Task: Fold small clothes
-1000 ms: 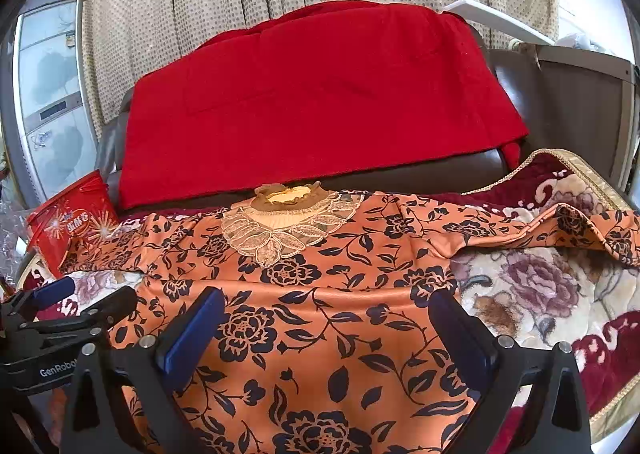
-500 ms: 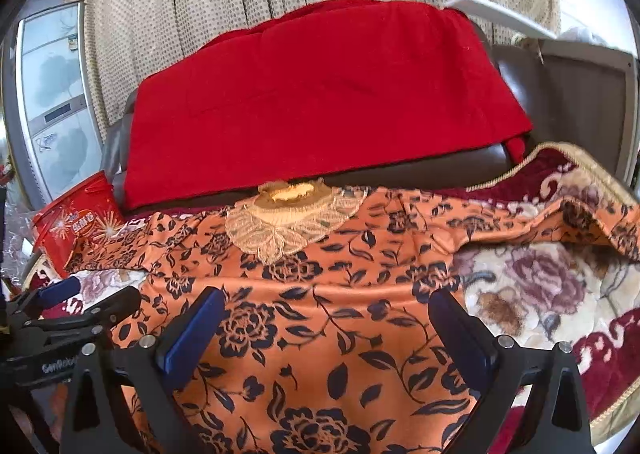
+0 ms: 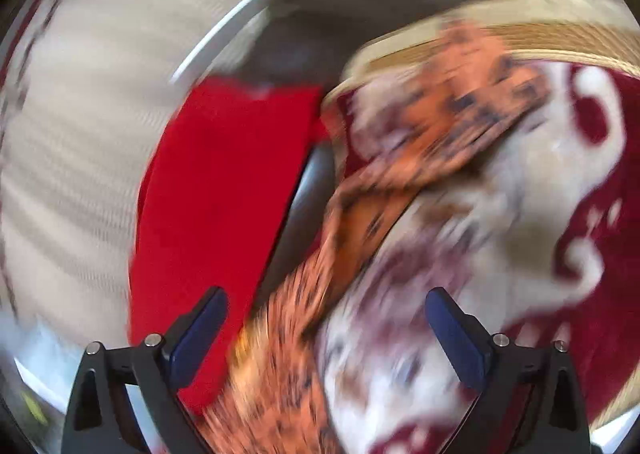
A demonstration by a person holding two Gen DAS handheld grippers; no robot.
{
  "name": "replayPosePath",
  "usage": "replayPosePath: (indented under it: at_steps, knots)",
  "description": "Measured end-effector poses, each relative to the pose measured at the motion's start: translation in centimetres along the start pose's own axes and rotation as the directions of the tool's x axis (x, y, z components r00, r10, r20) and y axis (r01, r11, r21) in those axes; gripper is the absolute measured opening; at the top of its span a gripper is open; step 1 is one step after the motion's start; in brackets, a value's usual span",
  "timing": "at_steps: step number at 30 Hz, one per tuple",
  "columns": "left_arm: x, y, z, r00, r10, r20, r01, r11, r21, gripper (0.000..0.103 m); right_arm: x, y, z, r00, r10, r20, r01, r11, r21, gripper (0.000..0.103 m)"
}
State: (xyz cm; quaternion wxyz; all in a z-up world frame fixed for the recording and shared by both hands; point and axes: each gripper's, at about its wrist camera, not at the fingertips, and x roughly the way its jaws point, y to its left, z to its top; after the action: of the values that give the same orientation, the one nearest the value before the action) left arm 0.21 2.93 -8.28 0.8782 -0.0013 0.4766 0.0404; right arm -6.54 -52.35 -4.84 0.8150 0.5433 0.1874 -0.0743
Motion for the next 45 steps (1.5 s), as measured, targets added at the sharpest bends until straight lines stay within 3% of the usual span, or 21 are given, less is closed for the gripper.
replayPosePath:
  at_steps: [6,9,13,15,16,18,22,25,27,29,31,33,34,35,36,37,39,40,41,43,45]
  knots:
    - [1.4,2.4,-0.6,0.989,-0.146,-0.035,0.139,0.979,-0.151,0.103,2.0,-4.6,4.4,0.996,-0.044,0.078,0.028,0.981,0.194,0.084]
    - [1.4,2.3,-0.8,0.988,-0.152,-0.022,0.148,0.98,-0.13,0.103,2.6,-5.9,5.1,0.992,-0.087,0.093,0.06,0.964,0.257,0.073]
    - [1.8,2.6,-1.0,0.984,-0.178,-0.019,0.174,0.976,-0.128,0.103,3.3,-6.4,6.0,0.984,-0.148,0.099,0.117,0.957,0.266,0.029]
    - [2.2,2.9,-0.8,0.98,-0.199,-0.017,0.196,0.972,-0.128,0.103,3.1,-5.2,6.9,0.973,-0.197,0.119,0.171,0.966,0.196,0.02]
    - [2.2,3.1,-1.0,0.977,-0.211,-0.01,0.208,0.97,-0.124,0.103,3.0,-3.9,7.7,0.967,-0.222,0.129,0.203,0.968,0.146,0.012]
    - [2.2,3.2,-0.9,0.974,-0.225,-0.003,0.223,0.968,-0.112,0.103,3.0,0.5,8.3,0.956,-0.246,0.159,0.252,0.967,-0.023,0.01]
    - [1.9,4.1,-1.1,0.961,-0.276,0.023,0.277,0.95,-0.143,0.103,4.2,12.3,7.1,0.967,-0.153,0.204,0.216,0.916,-0.338,0.008]
    - [1.5,5.5,-1.1,0.947,-0.32,0.037,0.322,0.931,-0.172,0.103,6.0,22.3,2.3,0.985,-0.02,0.171,0.115,0.816,-0.566,0.007]
    - [1.2,6.7,-1.1,0.948,-0.314,0.048,0.317,0.927,-0.203,0.103,7.7,28.0,-2.5,0.993,0.068,0.101,0.02,0.729,-0.684,0.007]
    - [0.9,8.3,-1.3,0.953,-0.297,0.063,0.303,0.922,-0.241,0.103,9.7,31.8,-7.9,0.993,0.12,0.002,-0.076,0.642,-0.763,0.007]
    - [0.5,9.8,-1.5,0.957,-0.279,0.076,0.289,0.917,-0.273,0.103,12.2,33.3,-13.2,0.983,0.135,-0.124,-0.18,0.593,-0.785,0.007]
    - [0.0,11.2,-1.6,0.961,-0.262,0.094,0.278,0.913,-0.298,0.103,15.3,32.9,-18.2,0.958,0.113,-0.263,-0.279,0.571,-0.772,0.008]
    - [-0.2,11.8,-1.6,0.961,-0.258,0.102,0.277,0.91,-0.308,0.103,16.6,32.2,-20.2,0.949,0.084,-0.304,-0.296,0.571,-0.765,0.017]
    - [-0.4,12.2,-1.5,0.959,-0.261,0.109,0.282,0.906,-0.316,0.103,18.6,30.9,-22.3,0.936,0.028,-0.351,-0.301,0.579,-0.758,0.053]
    - [-0.5,12.6,-1.3,0.958,-0.264,0.113,0.287,0.902,-0.323,0.103,21.6,28.5,-25.0,0.906,-0.07,-0.417,-0.294,0.603,-0.742,0.083]
    - [-0.7,12.8,-1.1,0.956,-0.268,0.116,0.292,0.899,-0.328,0.103,24.0,26.3,-26.5,0.865,-0.134,-0.483,-0.3,0.634,-0.713,0.102]
    - [-1.3,13.0,-0.5,0.953,-0.278,0.124,0.303,0.898,-0.32,0.103,27.9,20.9,-29.0,0.769,-0.245,-0.591,-0.278,0.704,-0.654,0.102]
    - [-1.9,13.0,0.1,0.946,-0.29,0.145,0.322,0.897,-0.303,0.103,27.9,19.4,-29.0,0.768,-0.241,-0.593,-0.272,0.716,-0.643,0.102]
    - [-2.2,12.9,0.6,0.94,-0.3,0.161,0.336,0.895,-0.292,0.103,26.9,18.9,-28.6,0.793,-0.172,-0.584,-0.307,0.716,-0.628,0.102]
    - [-2.7,12.1,2.6,0.921,-0.339,0.194,0.382,0.883,-0.272,0.103,24.7,18.6,-26.7,0.807,-0.074,-0.586,-0.344,0.748,-0.568,0.102]
    - [-2.9,10.8,4.6,0.89,-0.406,0.206,0.449,0.857,-0.253,0.103,20.8,18.0,-24.6,0.841,0.045,-0.539,-0.383,0.752,-0.536,0.102]
